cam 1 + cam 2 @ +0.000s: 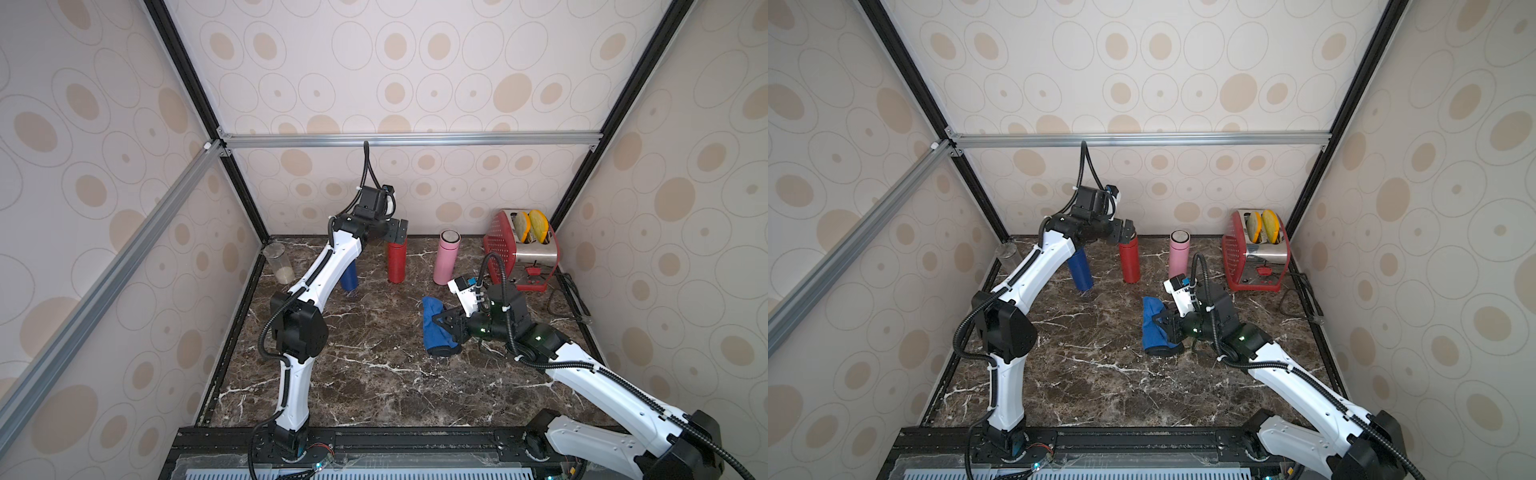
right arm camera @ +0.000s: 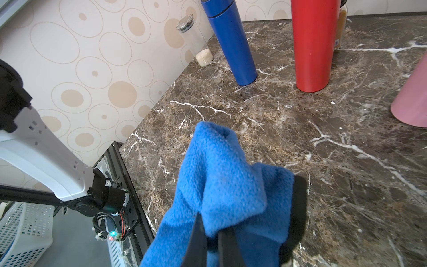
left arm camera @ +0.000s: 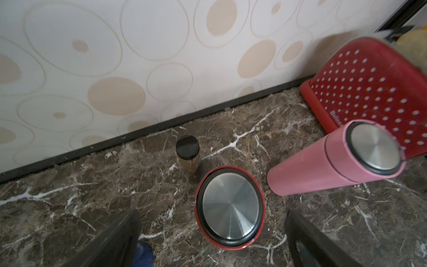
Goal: Wipe the surface of the thermos
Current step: Pick up the thermos from the center of the board.
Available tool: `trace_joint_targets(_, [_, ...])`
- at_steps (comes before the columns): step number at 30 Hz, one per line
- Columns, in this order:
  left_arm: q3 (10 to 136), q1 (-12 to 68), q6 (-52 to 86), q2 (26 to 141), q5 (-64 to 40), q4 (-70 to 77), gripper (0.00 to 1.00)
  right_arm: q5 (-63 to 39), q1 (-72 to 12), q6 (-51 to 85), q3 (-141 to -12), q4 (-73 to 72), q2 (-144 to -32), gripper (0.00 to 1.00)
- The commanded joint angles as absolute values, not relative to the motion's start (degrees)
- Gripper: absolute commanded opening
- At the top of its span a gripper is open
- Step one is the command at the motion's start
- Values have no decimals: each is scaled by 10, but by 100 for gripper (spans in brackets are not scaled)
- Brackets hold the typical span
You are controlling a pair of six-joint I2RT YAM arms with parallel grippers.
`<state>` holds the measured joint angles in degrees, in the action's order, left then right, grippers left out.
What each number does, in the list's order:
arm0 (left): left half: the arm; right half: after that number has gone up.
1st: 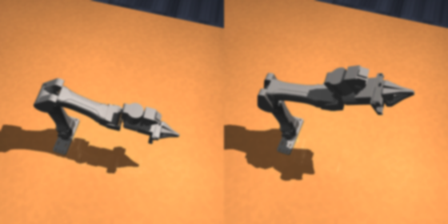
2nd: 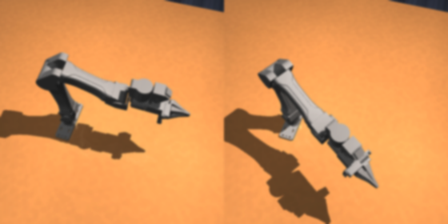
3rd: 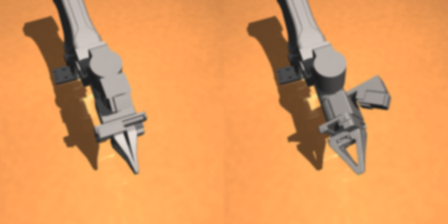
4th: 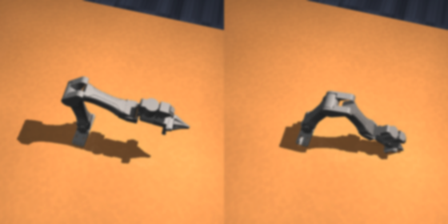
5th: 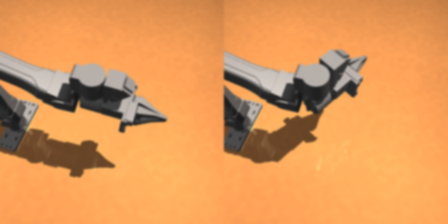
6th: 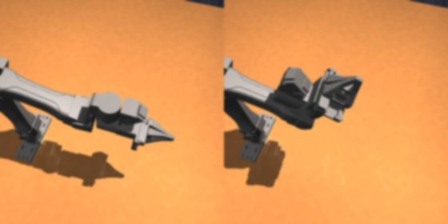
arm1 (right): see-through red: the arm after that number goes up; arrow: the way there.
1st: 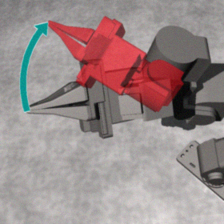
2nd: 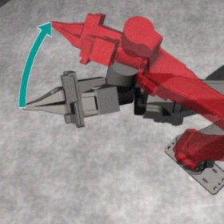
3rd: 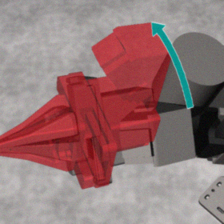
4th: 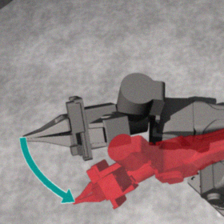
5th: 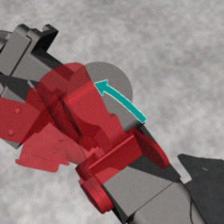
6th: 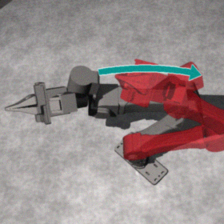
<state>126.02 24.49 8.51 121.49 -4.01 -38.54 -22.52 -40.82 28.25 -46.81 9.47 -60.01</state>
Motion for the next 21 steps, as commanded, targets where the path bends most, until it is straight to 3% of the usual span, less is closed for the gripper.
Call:
trace_joint_targets(1, [1301,249,79,1230,-50,-423,99,-225,-411,279,-464,90,-589,0])
trace_joint_targets(17, [1351,266,96,1323,-46,-431,99,-205,-411,279,-458,112,-571,0])
trace_joint_targets(21, [1347,266,90,1322,-37,-439,95,-205,-411,279,-459,110,-575,0])
